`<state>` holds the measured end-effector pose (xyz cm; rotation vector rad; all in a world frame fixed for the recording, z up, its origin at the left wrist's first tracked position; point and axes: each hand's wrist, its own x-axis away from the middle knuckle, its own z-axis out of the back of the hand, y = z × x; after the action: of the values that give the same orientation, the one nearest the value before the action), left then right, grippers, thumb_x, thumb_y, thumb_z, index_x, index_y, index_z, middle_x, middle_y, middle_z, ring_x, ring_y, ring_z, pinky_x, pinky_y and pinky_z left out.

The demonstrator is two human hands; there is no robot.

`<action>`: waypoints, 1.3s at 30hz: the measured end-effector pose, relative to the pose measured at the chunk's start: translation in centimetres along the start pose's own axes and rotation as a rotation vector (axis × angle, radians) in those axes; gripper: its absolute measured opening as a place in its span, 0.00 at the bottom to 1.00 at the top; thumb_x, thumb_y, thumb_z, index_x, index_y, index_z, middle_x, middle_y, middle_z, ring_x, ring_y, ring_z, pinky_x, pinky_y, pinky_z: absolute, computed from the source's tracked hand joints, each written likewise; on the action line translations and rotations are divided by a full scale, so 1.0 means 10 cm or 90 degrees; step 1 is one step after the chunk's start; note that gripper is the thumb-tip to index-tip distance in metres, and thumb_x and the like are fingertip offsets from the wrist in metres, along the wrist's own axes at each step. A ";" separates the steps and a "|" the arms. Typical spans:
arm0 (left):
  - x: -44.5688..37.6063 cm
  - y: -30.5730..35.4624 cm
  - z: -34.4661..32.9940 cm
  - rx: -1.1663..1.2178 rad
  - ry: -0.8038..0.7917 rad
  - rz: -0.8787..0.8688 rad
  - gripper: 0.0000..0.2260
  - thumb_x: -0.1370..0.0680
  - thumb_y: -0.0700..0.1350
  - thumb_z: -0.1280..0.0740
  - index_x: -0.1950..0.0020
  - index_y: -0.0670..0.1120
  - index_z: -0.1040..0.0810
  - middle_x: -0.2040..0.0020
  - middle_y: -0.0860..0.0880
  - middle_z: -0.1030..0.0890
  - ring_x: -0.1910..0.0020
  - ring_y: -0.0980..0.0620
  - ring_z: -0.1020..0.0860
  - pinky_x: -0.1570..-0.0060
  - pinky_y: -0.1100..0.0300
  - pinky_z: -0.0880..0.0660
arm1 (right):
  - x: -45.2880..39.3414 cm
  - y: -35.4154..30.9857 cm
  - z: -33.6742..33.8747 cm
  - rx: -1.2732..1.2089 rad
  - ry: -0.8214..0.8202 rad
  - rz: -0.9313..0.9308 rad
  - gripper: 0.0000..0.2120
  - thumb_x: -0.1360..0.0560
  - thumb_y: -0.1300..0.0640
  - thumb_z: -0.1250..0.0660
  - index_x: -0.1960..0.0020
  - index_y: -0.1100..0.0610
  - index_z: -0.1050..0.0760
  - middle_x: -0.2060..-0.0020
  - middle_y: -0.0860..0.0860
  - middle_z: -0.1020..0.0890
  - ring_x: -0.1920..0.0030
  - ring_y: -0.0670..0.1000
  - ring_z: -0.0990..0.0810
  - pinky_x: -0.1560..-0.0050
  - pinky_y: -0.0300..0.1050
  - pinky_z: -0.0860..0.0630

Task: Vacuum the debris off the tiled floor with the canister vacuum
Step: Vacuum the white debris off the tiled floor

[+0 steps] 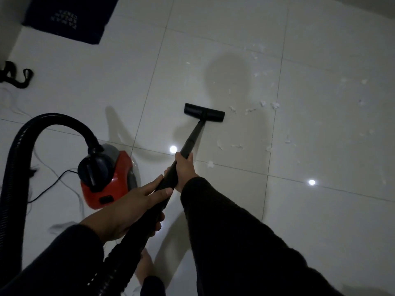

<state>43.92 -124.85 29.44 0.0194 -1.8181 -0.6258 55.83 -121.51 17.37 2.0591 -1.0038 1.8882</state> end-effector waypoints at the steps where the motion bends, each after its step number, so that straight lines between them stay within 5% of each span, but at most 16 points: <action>1: 0.03 -0.07 0.04 -0.007 0.001 0.000 0.24 0.23 0.51 0.36 0.29 0.65 0.38 0.64 0.41 0.24 0.71 0.48 0.23 0.71 0.57 0.26 | 0.02 0.08 -0.02 -0.006 0.004 -0.001 0.29 0.20 0.51 0.39 0.24 0.40 0.47 0.45 0.56 0.29 0.62 0.52 0.27 0.63 0.47 0.25; 11: 0.53 -0.79 0.61 -0.062 -0.030 -0.004 0.22 0.22 0.50 0.36 0.30 0.64 0.35 0.61 0.39 0.24 0.70 0.48 0.22 0.71 0.57 0.25 | 0.34 1.09 -0.39 -0.051 0.030 0.027 0.29 0.20 0.51 0.40 0.23 0.40 0.48 0.43 0.56 0.28 0.56 0.51 0.27 0.55 0.49 0.25; 17: 0.80 -1.18 0.87 -0.091 -0.050 -0.001 0.22 0.22 0.49 0.36 0.30 0.63 0.36 0.64 0.42 0.24 0.73 0.50 0.23 0.73 0.58 0.26 | 0.56 1.60 -0.53 -0.085 0.035 0.032 0.28 0.19 0.52 0.41 0.23 0.42 0.49 0.48 0.55 0.28 0.63 0.50 0.26 0.65 0.45 0.26; 27: 1.23 -1.51 0.99 -0.140 -0.105 0.014 0.16 0.23 0.49 0.36 0.38 0.65 0.31 0.69 0.44 0.24 0.74 0.49 0.24 0.74 0.58 0.26 | 0.95 2.11 -0.55 -0.132 0.051 0.051 0.29 0.19 0.52 0.41 0.23 0.41 0.49 0.60 0.53 0.27 0.68 0.49 0.27 0.64 0.45 0.25; 33: 1.29 -1.64 0.92 -0.183 -0.126 0.041 0.22 0.23 0.52 0.36 0.30 0.63 0.35 0.68 0.43 0.24 0.72 0.49 0.23 0.71 0.57 0.26 | 1.02 2.32 -0.43 -0.172 0.071 0.042 0.30 0.20 0.52 0.39 0.24 0.40 0.48 0.49 0.54 0.29 0.60 0.50 0.27 0.60 0.46 0.27; 39: 1.14 -1.78 0.57 -0.275 -0.138 0.013 0.23 0.22 0.54 0.39 0.32 0.69 0.43 0.70 0.48 0.17 0.68 0.47 0.17 0.67 0.61 0.21 | 0.97 2.41 0.02 -0.150 0.083 0.018 0.28 0.19 0.47 0.41 0.23 0.41 0.48 0.57 0.54 0.27 0.63 0.50 0.27 0.63 0.47 0.25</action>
<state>29.67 -141.42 30.76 -0.3683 -1.8493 -1.0271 41.88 -143.34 19.01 1.7759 -1.1655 1.7931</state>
